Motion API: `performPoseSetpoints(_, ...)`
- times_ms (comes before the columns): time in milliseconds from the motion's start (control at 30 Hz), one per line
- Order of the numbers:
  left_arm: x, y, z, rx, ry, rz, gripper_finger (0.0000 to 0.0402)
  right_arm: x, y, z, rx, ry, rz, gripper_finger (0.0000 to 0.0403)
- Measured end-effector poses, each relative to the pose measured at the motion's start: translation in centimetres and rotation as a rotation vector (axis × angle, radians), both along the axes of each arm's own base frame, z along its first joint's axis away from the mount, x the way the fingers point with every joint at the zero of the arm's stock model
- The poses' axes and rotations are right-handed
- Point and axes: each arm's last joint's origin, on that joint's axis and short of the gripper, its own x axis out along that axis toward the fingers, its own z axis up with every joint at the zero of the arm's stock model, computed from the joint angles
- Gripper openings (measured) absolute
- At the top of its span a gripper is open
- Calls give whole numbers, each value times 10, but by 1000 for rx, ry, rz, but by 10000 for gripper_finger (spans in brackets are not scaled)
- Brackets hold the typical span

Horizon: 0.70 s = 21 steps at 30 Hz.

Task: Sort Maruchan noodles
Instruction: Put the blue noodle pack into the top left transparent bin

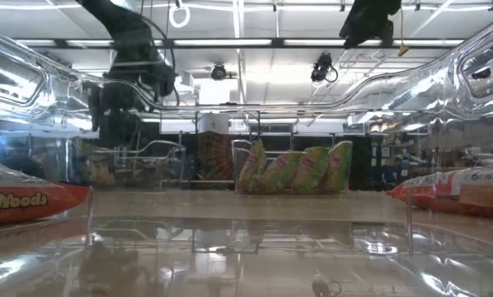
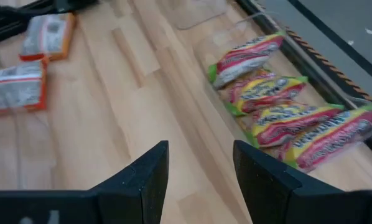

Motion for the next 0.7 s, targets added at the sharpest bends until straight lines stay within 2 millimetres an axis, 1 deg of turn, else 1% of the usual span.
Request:
performPoseSetpoints(100, 1, -14, 21, 28, -115, 0, 164, 1, 9, -1, -6, 3, 38, 185)
performPoseSetpoints(167, 3, -28, 33, 39, -204, -9, 164, 3, 18, -5, -5, 5, 58, 185)
performPoseSetpoints(233, 6, -43, 44, 44, -296, -41, 164, 3, 27, -14, 14, 28, 67, 185)
performPoseSetpoints(333, 13, -70, 60, 47, -425, -156, 164, 1, 42, -31, 76, 75, 23, 185)
performPoseSetpoints(467, 24, -106, 78, 73, -611, -270, 164, -13, 55, -64, 223, 216, -182, 185)
performPoseSetpoints(567, 31, -131, 88, 93, -739, -341, 164, -30, 63, -90, 315, 352, -389, 185)
performPoseSetpoints(633, 38, -148, 93, 89, -803, -418, 164, -38, 69, -107, 373, 423, -514, 185)
performPoseSetpoints(700, 41, -165, 94, 67, -831, -490, 164, -42, 76, -124, 425, 493, -596, 185)
